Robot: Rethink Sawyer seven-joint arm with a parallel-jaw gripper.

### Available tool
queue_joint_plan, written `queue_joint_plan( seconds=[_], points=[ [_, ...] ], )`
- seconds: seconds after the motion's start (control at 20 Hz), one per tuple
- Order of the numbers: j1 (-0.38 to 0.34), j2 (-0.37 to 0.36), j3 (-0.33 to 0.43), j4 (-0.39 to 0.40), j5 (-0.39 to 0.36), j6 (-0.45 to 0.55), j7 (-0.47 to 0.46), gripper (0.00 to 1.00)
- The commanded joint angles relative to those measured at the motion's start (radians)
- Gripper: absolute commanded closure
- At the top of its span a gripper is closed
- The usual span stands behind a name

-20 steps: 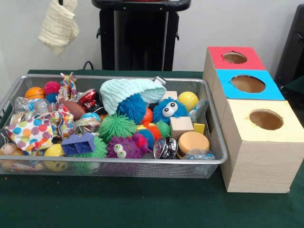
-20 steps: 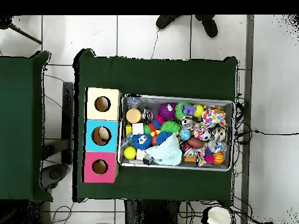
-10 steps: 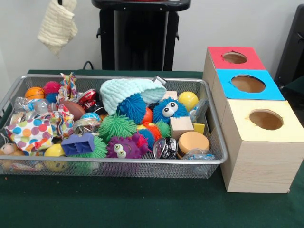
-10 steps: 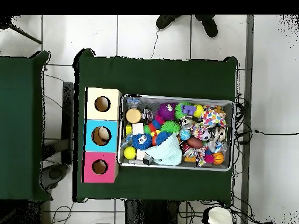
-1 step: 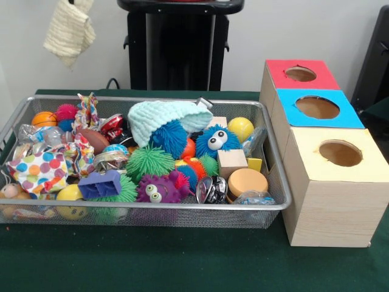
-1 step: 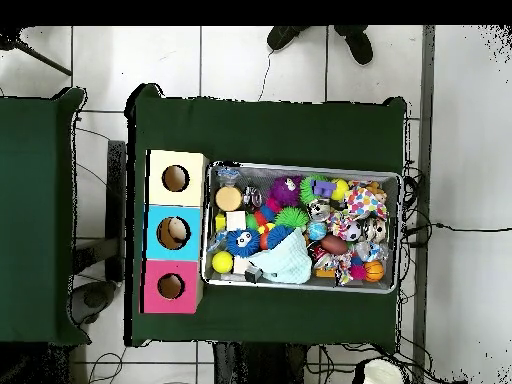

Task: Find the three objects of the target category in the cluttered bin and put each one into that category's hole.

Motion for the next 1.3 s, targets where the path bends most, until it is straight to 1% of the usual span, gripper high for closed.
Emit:
queue_joint_plan(
  seconds=[0.05,0.2,0.3,0.55,0.65,0.8,0.95,1.05,1.15,1.3],
  points=[
    [-0.014,-0.012,0.150,-0.060,0.046,0.130,-0.241,1.00],
    [-0.007,-0.024,0.163,-0.041,0.055,0.128,-0.210,1.00],
    [-0.011,-0.069,0.196,-0.013,0.119,0.132,-0.220,1.00],
    [-0.057,-0.234,0.371,0.068,0.421,0.139,-0.344,1.00],
    [-0.070,-0.282,0.427,0.074,0.517,0.154,-0.392,1.00],
    [-0.087,-0.345,0.489,0.071,0.645,0.190,-0.465,1.00],
    [-0.087,-0.404,0.508,0.061,0.755,0.232,-0.541,1.00],
    [-0.077,-0.432,0.501,0.059,0.809,0.245,-0.578,1.00],
    [-0.045,-0.468,0.455,0.057,0.859,0.262,-0.635,1.00],
    [0.034,-0.532,0.322,0.054,0.941,0.309,-0.759,1.00]
  ],
)
